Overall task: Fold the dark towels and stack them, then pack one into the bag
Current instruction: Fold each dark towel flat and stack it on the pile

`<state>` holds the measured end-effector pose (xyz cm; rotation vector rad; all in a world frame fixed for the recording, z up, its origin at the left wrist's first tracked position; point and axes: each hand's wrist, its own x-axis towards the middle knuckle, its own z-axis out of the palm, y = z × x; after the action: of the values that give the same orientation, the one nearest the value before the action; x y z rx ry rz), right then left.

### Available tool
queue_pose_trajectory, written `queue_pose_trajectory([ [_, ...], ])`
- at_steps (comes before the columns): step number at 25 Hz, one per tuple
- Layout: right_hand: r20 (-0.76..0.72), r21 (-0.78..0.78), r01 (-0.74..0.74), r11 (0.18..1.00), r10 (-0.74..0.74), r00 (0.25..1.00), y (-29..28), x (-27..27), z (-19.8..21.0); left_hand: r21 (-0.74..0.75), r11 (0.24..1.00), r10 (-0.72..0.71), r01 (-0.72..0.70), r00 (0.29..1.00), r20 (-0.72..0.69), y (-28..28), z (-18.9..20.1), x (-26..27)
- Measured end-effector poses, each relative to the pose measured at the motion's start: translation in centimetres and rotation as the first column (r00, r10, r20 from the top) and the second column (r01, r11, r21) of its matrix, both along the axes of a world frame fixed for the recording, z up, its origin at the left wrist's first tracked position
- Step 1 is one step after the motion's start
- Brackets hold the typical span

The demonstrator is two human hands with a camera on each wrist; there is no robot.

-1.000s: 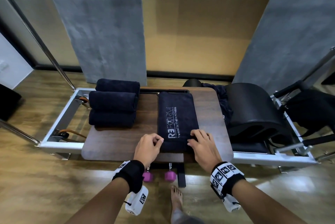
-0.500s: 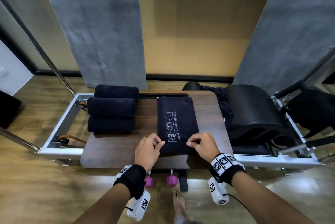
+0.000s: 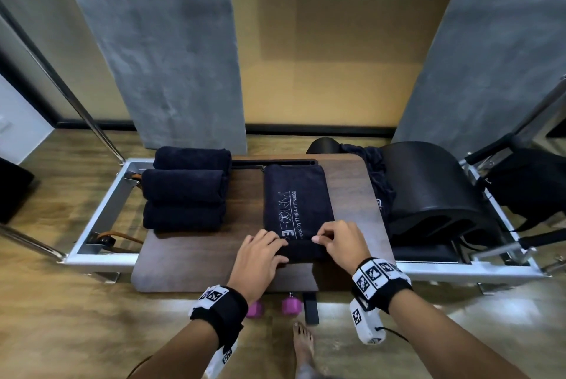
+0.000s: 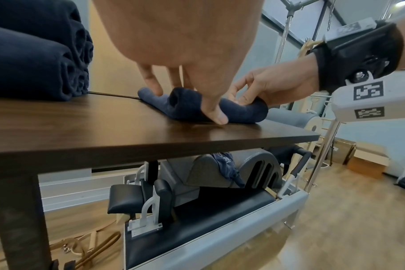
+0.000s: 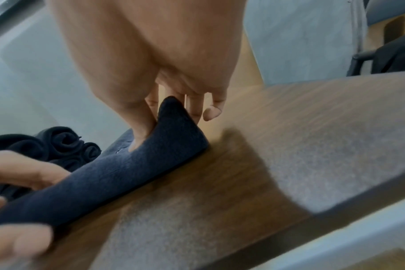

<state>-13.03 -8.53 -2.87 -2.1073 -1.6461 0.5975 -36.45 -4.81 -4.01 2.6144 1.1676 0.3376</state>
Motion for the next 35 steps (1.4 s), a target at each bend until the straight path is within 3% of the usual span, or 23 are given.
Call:
queue_pose_trajectory([
  [3,0.336,0.064,-0.265,0.962,0.229,0.913,-1.4,-0.6,-0.3,-0.035,0.999,0.036,-0.038,0.999,-0.032,0.9,0.2,0.5],
  [6,0.453,-0.017,-0.37,0.929,0.338,0.825,-1.9,-0.6,-0.7,-0.068,0.994,0.078,-0.083,0.994,-0.073,2.0,-0.1,0.8],
  [9,0.35,-0.027,-0.37,0.929,0.356,0.867,-1.0,-0.8,-0.5,-0.07,0.993,0.089,-0.098,0.988,-0.125,2.6,-0.1,0.9],
  [12,0.208,-0.021,-0.323,0.946,0.32,0.924,0.0,-1.0,0.1,-0.012,0.996,0.092,-0.093,0.992,-0.09,2.4,0.0,0.8],
  [18,0.209,-0.074,-0.292,0.954,0.301,0.93,1.7,-1.0,0.6,-0.104,0.993,0.036,-0.049,0.992,-0.125,3.3,-0.2,0.1],
  [21,0.301,0.024,-0.32,0.947,0.299,0.906,1.4,-0.6,0.4,-0.11,0.991,0.058,-0.073,0.989,-0.133,4.7,0.1,0.8],
  [25,0.351,-0.063,-0.406,0.912,0.401,0.846,1.9,-0.2,0.7,-0.112,0.988,0.093,-0.111,0.983,-0.158,6.4,-0.3,1.3],
  [30,0.192,-0.029,-0.401,0.916,0.399,0.897,3.6,0.5,1.1,-0.051,0.992,0.107,-0.112,0.99,-0.093,6.8,-0.3,1.4],
  [35,0.099,-0.058,-0.32,0.946,0.324,0.941,6.0,1.8,0.7,-0.144,0.986,0.07,-0.08,0.995,-0.067,7.5,-0.1,1.4],
])
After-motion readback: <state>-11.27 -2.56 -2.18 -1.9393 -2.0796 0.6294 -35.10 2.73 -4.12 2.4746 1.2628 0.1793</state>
